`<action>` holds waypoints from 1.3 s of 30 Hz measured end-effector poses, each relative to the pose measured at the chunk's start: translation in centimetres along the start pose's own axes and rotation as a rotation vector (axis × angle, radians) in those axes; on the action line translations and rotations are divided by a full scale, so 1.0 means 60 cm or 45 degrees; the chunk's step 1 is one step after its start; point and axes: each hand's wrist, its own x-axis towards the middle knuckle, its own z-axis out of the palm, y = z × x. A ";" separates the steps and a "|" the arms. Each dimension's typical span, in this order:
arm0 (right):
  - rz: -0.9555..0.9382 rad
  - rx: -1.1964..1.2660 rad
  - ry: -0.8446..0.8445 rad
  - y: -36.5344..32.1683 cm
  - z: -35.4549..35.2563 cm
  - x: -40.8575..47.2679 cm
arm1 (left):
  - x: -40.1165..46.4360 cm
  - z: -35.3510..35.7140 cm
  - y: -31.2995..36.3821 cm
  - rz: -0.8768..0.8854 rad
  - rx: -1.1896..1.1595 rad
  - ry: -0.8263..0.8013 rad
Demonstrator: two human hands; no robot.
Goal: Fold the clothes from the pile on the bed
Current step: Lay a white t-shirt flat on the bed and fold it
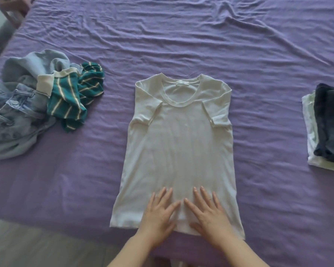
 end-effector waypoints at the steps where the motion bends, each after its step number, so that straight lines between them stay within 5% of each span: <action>1: -0.004 0.026 -0.019 -0.003 0.005 -0.011 | -0.011 0.005 0.003 -0.022 -0.053 -0.028; 15: 0.035 0.385 0.294 -0.003 0.034 -0.018 | 0.006 0.021 0.003 -0.124 -0.139 0.098; 20: 0.165 0.715 0.229 0.033 -0.037 0.046 | 0.063 -0.057 -0.031 -0.212 -0.479 -0.002; 29: 0.398 1.027 0.545 0.106 -0.184 0.226 | 0.241 -0.182 -0.122 -0.138 -0.388 0.174; 35: 0.190 0.685 0.336 0.103 -0.156 0.207 | 0.211 -0.155 -0.153 0.075 -0.246 0.082; 39: 0.342 0.591 0.313 0.082 -0.136 0.210 | 0.198 -0.135 -0.150 0.027 -0.173 0.106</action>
